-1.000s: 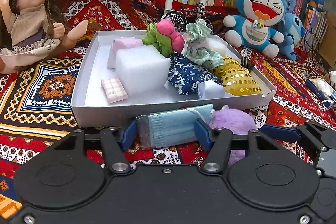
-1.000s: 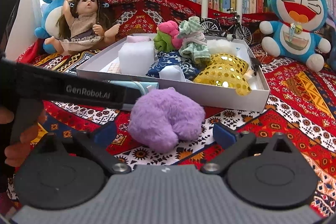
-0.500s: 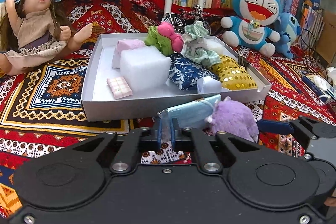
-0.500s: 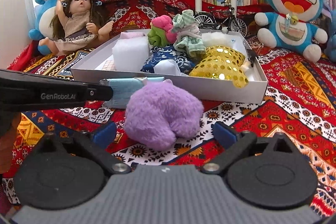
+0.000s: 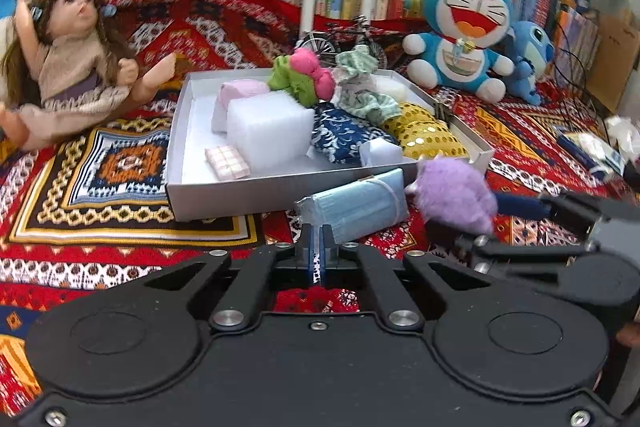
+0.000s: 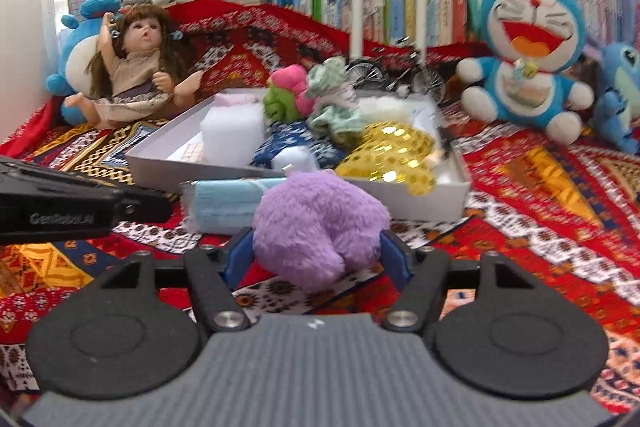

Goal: Organize soft objects
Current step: 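Lift the blue mask with the left tool while the right tool lifts the lavender plush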

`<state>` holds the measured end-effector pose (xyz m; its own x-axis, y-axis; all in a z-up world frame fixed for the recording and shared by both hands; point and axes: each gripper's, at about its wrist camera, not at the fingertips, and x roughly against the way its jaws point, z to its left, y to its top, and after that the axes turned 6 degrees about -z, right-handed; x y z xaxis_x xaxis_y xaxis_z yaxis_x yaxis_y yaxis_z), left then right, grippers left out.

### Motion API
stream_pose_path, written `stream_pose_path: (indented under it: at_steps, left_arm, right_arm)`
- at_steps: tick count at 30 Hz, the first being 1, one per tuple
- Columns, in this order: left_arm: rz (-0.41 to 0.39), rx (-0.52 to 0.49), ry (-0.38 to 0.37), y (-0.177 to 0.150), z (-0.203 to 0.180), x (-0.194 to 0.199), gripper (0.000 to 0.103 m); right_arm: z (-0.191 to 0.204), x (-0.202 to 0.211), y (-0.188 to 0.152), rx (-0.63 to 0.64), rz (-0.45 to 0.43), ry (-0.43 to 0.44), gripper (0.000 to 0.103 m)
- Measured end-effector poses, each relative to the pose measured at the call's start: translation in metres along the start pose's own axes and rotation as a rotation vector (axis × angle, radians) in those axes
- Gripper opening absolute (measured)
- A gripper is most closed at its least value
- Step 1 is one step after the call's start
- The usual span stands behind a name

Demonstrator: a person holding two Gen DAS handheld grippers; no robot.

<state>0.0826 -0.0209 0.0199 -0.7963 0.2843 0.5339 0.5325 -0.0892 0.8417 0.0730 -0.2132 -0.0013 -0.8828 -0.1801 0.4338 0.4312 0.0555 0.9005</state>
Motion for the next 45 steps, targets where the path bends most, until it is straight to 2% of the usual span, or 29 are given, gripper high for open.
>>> stream_pose_path:
  at_steps: [1, 5, 6, 7, 9, 11, 13, 17, 19, 27, 29, 32, 34, 36, 38, 40, 43, 45]
  left_arm:
    - [-0.004, -0.023, 0.003, 0.000, -0.002, 0.000, 0.008]
    - [0.004, -0.053, 0.020, 0.000, -0.008, -0.005, 0.014]
    - [0.005, -0.038, 0.014, 0.000, -0.007, -0.008, 0.023]
    - [0.006, -0.016, 0.009, 0.001, -0.006, -0.010, 0.041]
    - [-0.012, 0.042, -0.002, 0.003, -0.003, -0.012, 0.058]
    - [-0.030, 0.074, -0.004, 0.005, -0.004, -0.014, 0.064]
    - [-0.039, 0.081, 0.002, 0.007, -0.008, -0.018, 0.086]
    - [-0.059, 0.087, 0.041, 0.012, -0.024, -0.027, 0.092]
    - [-0.073, 0.072, 0.050, 0.014, -0.034, -0.031, 0.099]
    - [-0.048, -0.004, 0.146, 0.011, -0.068, -0.059, 0.099]
    - [-0.032, -0.012, 0.151, 0.009, -0.071, -0.064, 0.097]
    - [-0.010, -0.023, 0.169, 0.006, -0.075, -0.070, 0.087]
    - [-0.011, -0.038, 0.195, 0.005, -0.076, -0.072, 0.075]
    - [-0.015, -0.055, 0.212, 0.003, -0.076, -0.071, 0.069]
    - [-0.019, -0.067, 0.196, 0.003, -0.076, -0.068, 0.063]
    - [-0.031, -0.090, 0.178, 0.003, -0.079, -0.063, 0.052]
    - [-0.045, -0.140, 0.163, 0.003, -0.086, -0.056, 0.043]
    - [-0.049, -0.155, 0.152, 0.003, -0.088, -0.051, 0.042]
  right_arm:
    - [-0.003, 0.002, 0.001, -0.002, -0.005, -0.023, 0.069]
    - [-0.020, 0.007, -0.001, -0.032, -0.014, -0.088, 0.069]
    - [-0.026, 0.007, -0.002, -0.043, -0.012, -0.096, 0.069]
    - [-0.031, 0.008, -0.003, -0.057, -0.007, -0.107, 0.069]
    - [-0.039, 0.007, -0.006, -0.077, 0.000, -0.127, 0.069]
    - [-0.047, 0.008, -0.010, -0.096, 0.007, -0.136, 0.069]
    - [-0.050, 0.008, -0.014, -0.101, 0.010, -0.144, 0.069]
    - [-0.052, 0.010, -0.020, -0.108, 0.007, -0.147, 0.070]
    - [-0.052, 0.011, -0.020, -0.110, 0.002, -0.143, 0.070]
    - [-0.060, 0.013, -0.023, -0.170, -0.001, -0.108, 0.070]
    - [-0.062, 0.013, -0.023, -0.182, 0.000, -0.102, 0.070]
    - [-0.063, 0.013, -0.024, -0.190, 0.000, -0.098, 0.070]
    - [-0.063, 0.013, -0.024, -0.193, 0.001, -0.096, 0.070]
    - [-0.063, 0.013, -0.024, -0.196, 0.002, -0.094, 0.070]
    - [-0.064, 0.013, -0.024, -0.200, 0.002, -0.092, 0.070]
    - [-0.064, 0.013, -0.024, -0.201, 0.001, -0.092, 0.070]
    - [-0.064, 0.013, -0.024, -0.201, 0.000, -0.092, 0.070]
    - [-0.064, 0.013, -0.024, -0.202, -0.003, -0.092, 0.070]
